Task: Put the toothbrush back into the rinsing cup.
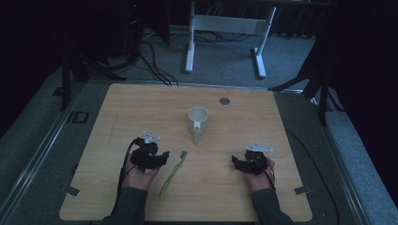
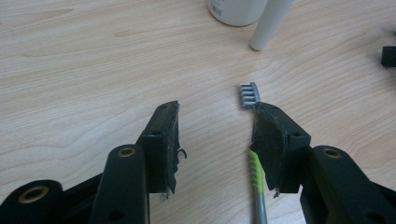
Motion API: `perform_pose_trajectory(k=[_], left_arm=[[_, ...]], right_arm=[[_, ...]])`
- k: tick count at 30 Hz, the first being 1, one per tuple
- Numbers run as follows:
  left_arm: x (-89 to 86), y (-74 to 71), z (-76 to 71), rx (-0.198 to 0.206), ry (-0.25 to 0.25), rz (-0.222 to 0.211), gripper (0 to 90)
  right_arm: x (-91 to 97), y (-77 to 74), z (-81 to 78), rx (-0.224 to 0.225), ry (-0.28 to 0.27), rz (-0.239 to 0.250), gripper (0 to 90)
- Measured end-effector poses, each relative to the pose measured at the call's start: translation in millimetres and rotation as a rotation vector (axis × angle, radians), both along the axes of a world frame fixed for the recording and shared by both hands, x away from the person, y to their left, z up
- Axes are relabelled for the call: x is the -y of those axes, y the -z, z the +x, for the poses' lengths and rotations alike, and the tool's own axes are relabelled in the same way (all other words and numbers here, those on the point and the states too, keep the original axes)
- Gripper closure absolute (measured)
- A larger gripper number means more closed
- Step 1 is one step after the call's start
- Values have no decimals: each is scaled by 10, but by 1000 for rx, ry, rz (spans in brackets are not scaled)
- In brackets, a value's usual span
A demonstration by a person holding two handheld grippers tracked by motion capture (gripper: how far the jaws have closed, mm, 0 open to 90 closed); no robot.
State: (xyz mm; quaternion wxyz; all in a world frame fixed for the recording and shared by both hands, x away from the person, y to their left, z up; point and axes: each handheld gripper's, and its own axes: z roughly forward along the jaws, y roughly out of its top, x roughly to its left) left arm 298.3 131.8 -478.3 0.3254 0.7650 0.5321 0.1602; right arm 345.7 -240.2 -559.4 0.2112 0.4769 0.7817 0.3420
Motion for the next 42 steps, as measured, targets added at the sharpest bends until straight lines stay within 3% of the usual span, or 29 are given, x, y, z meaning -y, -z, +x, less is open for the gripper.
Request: perform_pose_trajectory(k=[14, 35, 42], left_arm=[[101, -14, 25, -35, 19, 9, 527], [181, -32, 123, -147, 34, 59, 522], [221, -71, 156, -160, 52, 64, 521]], right_arm=[[-1, 0, 0, -1, -1, 0, 286], [-1, 0, 0, 0, -2, 0, 285], [-1, 0, 0, 0, -2, 0, 285]])
